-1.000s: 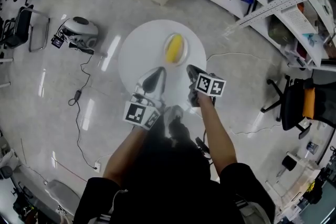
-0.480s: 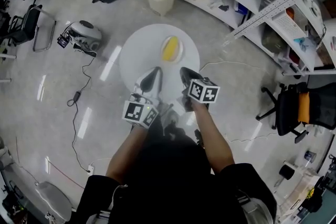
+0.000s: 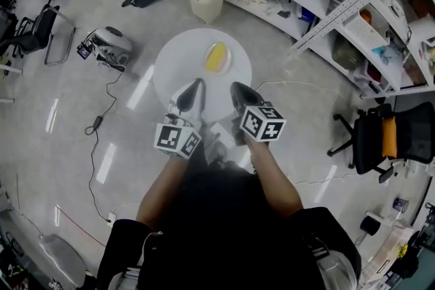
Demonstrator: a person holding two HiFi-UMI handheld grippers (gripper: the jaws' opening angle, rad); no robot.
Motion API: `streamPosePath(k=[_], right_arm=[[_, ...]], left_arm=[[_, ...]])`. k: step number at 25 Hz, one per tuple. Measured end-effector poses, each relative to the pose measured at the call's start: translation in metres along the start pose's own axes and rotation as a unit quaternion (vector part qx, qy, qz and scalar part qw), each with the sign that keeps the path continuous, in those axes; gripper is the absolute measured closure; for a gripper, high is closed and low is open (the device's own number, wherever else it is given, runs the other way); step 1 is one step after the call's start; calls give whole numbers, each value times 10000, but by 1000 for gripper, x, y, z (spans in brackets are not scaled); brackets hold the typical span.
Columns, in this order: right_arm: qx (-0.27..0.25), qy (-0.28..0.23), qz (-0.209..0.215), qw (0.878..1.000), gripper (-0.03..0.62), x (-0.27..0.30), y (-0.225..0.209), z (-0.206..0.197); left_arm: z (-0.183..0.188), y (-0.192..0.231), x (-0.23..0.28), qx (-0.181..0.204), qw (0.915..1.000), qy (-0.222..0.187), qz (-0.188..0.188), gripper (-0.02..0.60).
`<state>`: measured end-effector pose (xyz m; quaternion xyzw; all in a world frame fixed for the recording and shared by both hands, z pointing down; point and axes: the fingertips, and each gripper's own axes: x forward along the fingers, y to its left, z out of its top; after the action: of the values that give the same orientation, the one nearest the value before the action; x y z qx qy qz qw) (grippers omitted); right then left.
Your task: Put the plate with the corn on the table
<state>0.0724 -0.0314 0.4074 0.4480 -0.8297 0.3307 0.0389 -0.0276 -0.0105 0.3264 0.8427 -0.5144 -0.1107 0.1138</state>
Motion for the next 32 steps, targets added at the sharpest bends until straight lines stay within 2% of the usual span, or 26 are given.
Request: streamPosePath(k=[8, 17, 32], right_arm=[[-354, -387, 43, 9986, 585, -37, 24, 11], [-733, -557, -7, 9957, 586, -60, 32, 12], [-794, -786, 35, 9937, 586, -70, 36, 21]], left_arm=[[16, -21, -19, 129, 9998, -124, -8, 578], [11, -34, -28, 96, 9999, -64, -87, 579], [11, -42, -23, 110, 9998, -38, -180, 580]])
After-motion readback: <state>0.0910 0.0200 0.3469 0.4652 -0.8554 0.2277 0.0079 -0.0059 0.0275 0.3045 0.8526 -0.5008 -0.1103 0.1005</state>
